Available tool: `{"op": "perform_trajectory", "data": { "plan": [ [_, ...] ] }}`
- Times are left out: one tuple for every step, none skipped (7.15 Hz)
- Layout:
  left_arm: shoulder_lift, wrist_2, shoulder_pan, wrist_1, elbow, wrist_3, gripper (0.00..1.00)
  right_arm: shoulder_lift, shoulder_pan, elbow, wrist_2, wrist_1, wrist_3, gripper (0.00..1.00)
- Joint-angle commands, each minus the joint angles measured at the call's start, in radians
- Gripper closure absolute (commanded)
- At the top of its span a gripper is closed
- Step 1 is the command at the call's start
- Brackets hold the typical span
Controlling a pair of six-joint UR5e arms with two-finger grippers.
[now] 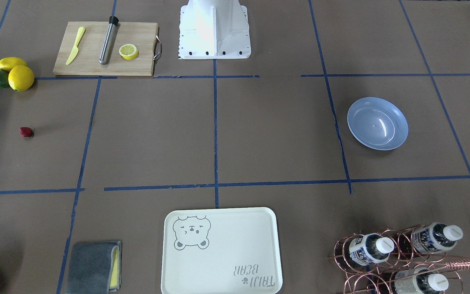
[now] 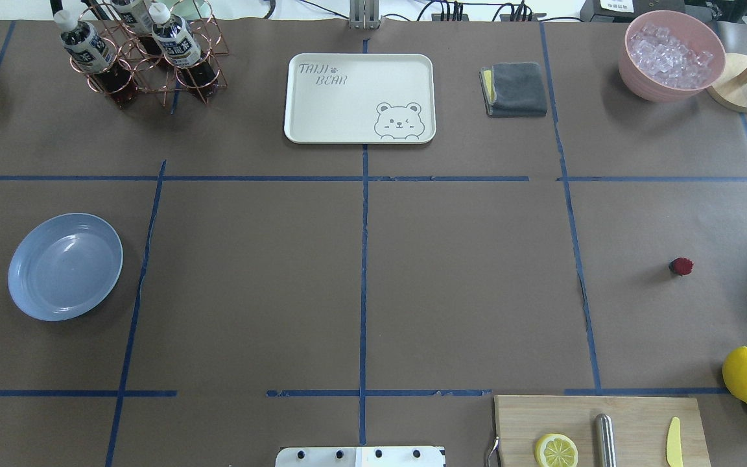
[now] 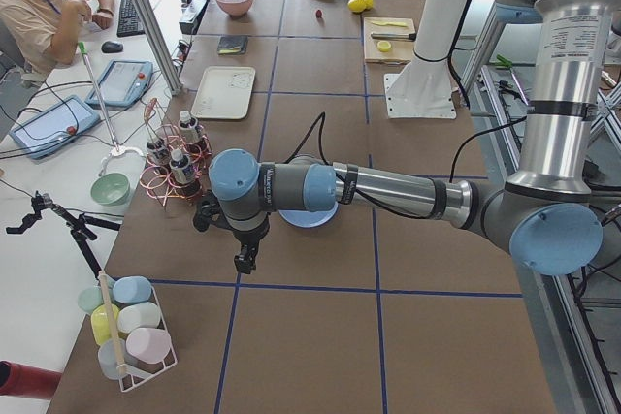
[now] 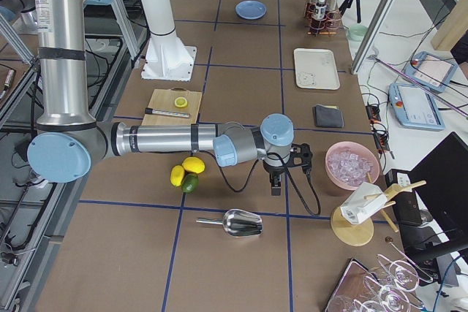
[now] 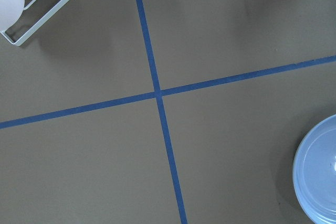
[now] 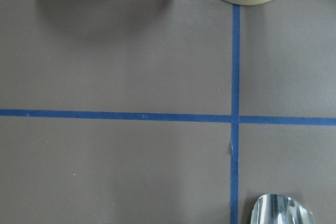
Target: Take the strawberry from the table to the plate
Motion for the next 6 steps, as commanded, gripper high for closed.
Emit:
{"op": "perform_trajectory", "data": {
  "plan": [
    [0.01,-0.005,-0.002,-0.009,-0.018,0.007,0.0,-0.008,-0.016,0.0,0.002,0.02,0.004,0.0],
    [0.002,-0.005,0.004,-0.023,-0.035,0.005,0.0,-0.008,-0.026,0.0,0.002,0.022,0.004,0.0],
    [0.007,-0.016,0.048,-0.095,-0.036,0.001,0.0,-0.008,-0.035,0.001,0.002,0.022,0.006,0.0],
    [0.01,-0.068,0.153,-0.112,-0.023,-0.036,0.0,-0.008,-0.041,0.003,0.005,0.022,0.004,0.0],
    [0.008,-0.071,0.242,-0.155,-0.023,-0.157,0.0,-0.008,-0.053,0.011,0.004,0.022,0.0,0.0],
    [0.01,-0.074,0.319,-0.252,0.009,-0.259,0.0,-0.008,-0.058,0.014,0.004,0.022,0.0,0.0]
  ]
}}
